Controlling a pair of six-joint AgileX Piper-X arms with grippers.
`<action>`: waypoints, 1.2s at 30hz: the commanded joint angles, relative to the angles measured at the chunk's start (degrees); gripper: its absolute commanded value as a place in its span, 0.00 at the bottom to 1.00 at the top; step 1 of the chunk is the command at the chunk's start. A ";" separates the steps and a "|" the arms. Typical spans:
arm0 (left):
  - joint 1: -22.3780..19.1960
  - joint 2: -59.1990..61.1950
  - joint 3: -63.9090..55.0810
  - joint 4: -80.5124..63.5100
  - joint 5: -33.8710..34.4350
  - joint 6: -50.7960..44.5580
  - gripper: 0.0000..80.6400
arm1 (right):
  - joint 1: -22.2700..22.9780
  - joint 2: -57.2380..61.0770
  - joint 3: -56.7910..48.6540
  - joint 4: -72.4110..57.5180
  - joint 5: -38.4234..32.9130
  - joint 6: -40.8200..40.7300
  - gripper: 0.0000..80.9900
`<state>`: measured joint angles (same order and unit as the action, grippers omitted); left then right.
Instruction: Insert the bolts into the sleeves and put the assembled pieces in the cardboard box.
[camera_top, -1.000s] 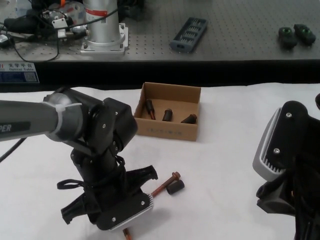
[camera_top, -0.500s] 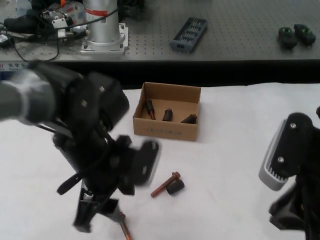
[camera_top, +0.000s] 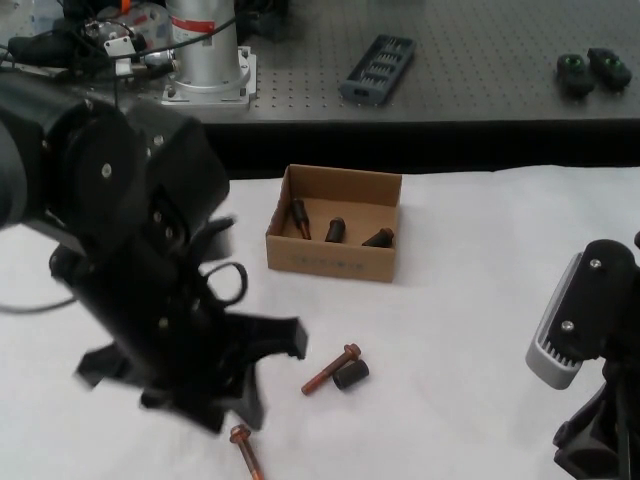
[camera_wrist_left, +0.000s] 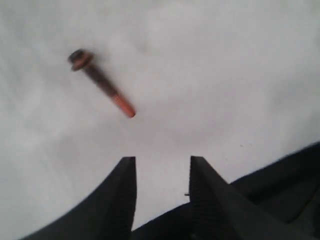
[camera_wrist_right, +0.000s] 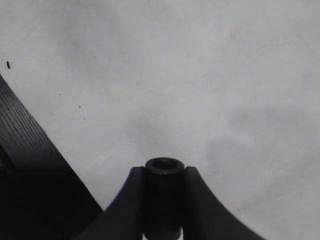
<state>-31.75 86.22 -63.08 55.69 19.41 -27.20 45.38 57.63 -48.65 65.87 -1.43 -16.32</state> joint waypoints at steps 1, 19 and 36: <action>-0.99 -0.35 1.62 3.09 -5.96 -9.20 0.33 | 0.01 -0.54 -0.02 -0.64 -0.40 0.22 0.02; -2.28 0.81 15.49 -23.60 -16.18 -47.42 0.46 | 0.01 -0.54 -0.02 -0.64 -0.40 0.22 0.02; -2.28 8.60 15.49 -33.34 -12.34 -47.83 0.46 | 0.01 -0.54 -0.02 -0.64 -0.40 0.22 0.02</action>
<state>-33.81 94.00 -47.58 22.36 7.95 -73.54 45.38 57.63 -48.65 65.49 -1.43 -16.32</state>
